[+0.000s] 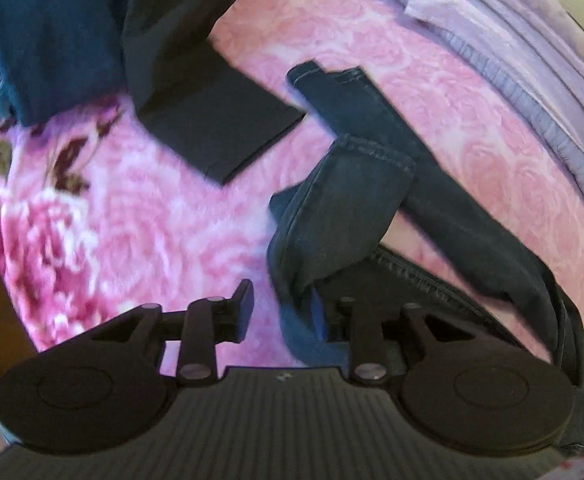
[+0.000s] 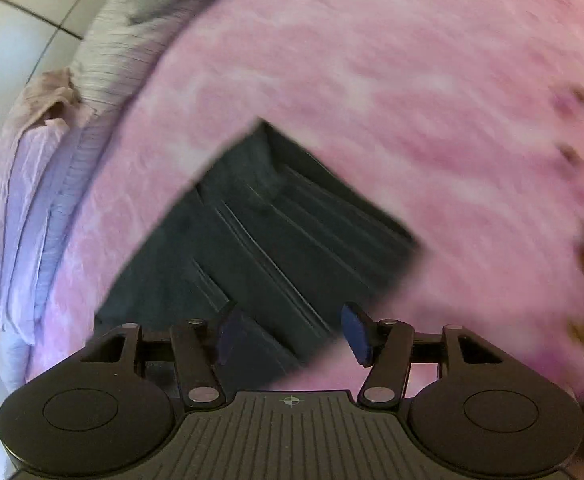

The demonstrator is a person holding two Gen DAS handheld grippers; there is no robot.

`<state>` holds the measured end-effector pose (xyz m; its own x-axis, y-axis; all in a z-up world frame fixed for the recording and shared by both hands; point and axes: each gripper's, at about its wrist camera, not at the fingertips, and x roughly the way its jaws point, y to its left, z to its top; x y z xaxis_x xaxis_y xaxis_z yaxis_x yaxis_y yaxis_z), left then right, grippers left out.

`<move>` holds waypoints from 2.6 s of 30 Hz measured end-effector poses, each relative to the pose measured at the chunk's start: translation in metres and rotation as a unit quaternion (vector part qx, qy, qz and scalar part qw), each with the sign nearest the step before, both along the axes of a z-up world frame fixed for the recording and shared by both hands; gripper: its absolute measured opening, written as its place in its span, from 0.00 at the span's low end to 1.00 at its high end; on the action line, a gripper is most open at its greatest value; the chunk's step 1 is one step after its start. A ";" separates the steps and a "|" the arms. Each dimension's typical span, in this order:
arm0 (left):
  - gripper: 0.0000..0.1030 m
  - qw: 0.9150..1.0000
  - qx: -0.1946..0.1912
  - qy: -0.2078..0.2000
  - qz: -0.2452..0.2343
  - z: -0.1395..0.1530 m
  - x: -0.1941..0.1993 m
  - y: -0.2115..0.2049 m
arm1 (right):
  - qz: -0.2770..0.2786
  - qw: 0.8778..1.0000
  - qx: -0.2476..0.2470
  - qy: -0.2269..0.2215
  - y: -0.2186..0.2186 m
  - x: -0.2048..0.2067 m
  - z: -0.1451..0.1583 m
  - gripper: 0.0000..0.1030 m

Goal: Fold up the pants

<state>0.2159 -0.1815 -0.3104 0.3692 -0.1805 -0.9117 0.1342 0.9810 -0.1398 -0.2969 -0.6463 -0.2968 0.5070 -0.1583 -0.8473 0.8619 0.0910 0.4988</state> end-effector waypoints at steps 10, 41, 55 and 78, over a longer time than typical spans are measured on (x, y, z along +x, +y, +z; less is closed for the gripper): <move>0.46 0.982 0.064 -0.056 -0.169 0.012 0.033 -0.052 | -0.030 0.995 0.023 0.098 -0.079 0.119 -0.043 0.52; 0.05 0.983 -0.065 0.085 -0.148 -0.045 0.072 0.004 | -0.101 0.994 -0.014 0.039 0.040 0.047 0.000 0.00; 0.25 0.995 -0.049 0.052 -0.070 -0.024 0.020 0.091 | -0.166 0.980 0.071 0.083 0.165 -0.117 -0.063 0.22; 0.21 0.997 0.057 -0.051 0.019 -0.049 -0.003 0.154 | -0.130 0.991 0.035 0.016 0.147 -0.102 -0.076 0.55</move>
